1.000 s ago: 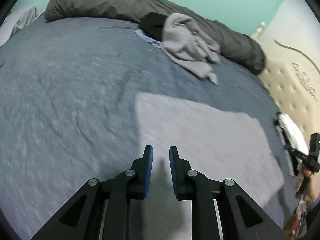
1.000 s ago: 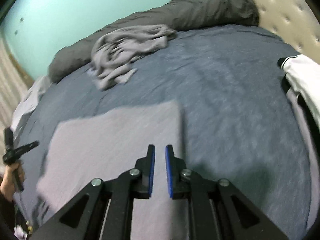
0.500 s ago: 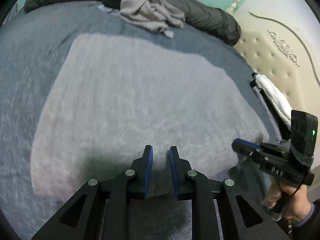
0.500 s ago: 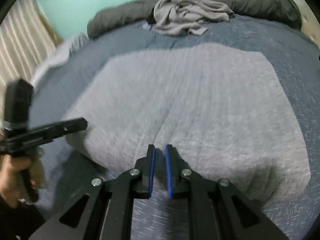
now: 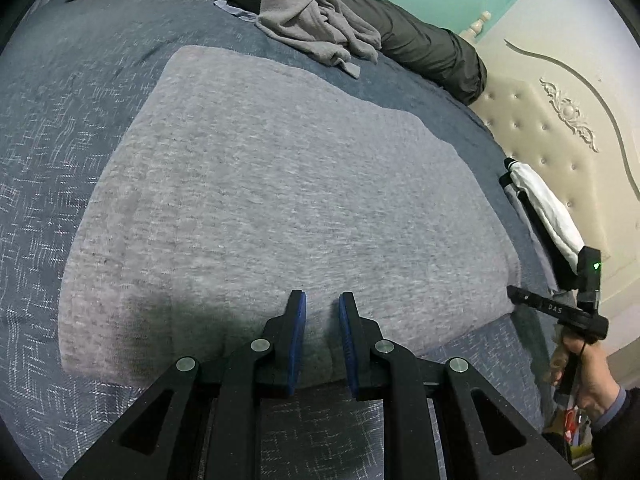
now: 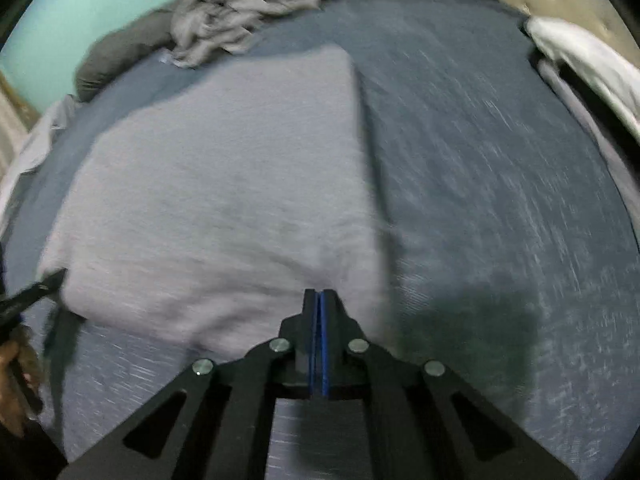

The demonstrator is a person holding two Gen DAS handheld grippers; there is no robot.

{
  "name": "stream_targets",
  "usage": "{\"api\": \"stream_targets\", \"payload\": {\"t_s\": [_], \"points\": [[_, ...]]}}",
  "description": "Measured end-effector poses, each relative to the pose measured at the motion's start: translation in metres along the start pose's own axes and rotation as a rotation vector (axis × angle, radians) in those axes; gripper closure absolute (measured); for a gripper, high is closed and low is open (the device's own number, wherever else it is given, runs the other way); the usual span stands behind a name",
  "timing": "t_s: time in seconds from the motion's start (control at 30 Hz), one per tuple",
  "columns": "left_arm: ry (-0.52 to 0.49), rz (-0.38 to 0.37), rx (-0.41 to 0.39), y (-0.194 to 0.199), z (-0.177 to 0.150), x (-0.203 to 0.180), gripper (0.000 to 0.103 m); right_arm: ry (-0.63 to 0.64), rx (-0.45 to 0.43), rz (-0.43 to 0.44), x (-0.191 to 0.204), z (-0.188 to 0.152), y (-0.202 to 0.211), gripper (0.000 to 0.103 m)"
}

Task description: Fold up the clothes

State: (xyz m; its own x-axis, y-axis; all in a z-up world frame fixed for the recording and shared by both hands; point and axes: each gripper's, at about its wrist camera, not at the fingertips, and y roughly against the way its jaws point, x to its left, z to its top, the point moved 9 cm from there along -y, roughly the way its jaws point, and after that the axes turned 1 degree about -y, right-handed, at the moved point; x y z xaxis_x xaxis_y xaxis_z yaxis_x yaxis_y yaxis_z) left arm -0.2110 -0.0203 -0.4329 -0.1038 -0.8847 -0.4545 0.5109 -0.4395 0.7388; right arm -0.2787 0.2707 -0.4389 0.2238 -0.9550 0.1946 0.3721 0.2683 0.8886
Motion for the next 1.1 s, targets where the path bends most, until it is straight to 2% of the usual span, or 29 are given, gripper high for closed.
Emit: {"api": "stream_targets", "payload": {"t_s": [0.03,0.17,0.3,0.43,0.5,0.57,0.7,0.8,0.93,1.1], "points": [[-0.005,0.000,-0.001,0.000,0.000,0.000,0.084,-0.011,0.004,0.012,-0.003,-0.001,-0.001,0.103],[0.000,-0.016,-0.004,0.005,-0.002,0.005,0.084,0.052,0.007,-0.033,-0.005,0.003,-0.003,0.103],[0.027,-0.024,-0.017,0.014,-0.003,0.015,0.084,-0.007,0.011,-0.027,-0.013,0.009,0.000,0.103],[0.034,-0.013,-0.037,0.024,-0.001,0.023,0.084,-0.030,-0.026,-0.107,-0.011,0.016,0.019,0.103],[0.035,0.000,-0.051,0.029,0.000,0.027,0.084,-0.068,-0.065,-0.074,0.004,0.020,0.034,0.102],[0.043,0.003,-0.061,0.034,0.001,0.029,0.084,-0.067,-0.080,0.010,0.036,0.022,0.042,0.102],[0.058,0.022,-0.079,0.043,0.002,0.038,0.084,-0.021,-0.061,0.165,0.109,0.021,0.040,0.102],[0.075,0.023,-0.093,0.050,0.002,0.046,0.084,0.024,-0.035,0.221,0.157,0.019,0.029,0.102],[0.074,0.024,-0.099,0.055,0.001,0.051,0.078,0.044,-0.011,0.257,0.193,0.016,0.008,0.102],[0.077,0.009,-0.107,0.060,0.000,0.053,0.077,0.027,0.026,0.199,0.205,0.007,-0.022,0.102]]}}
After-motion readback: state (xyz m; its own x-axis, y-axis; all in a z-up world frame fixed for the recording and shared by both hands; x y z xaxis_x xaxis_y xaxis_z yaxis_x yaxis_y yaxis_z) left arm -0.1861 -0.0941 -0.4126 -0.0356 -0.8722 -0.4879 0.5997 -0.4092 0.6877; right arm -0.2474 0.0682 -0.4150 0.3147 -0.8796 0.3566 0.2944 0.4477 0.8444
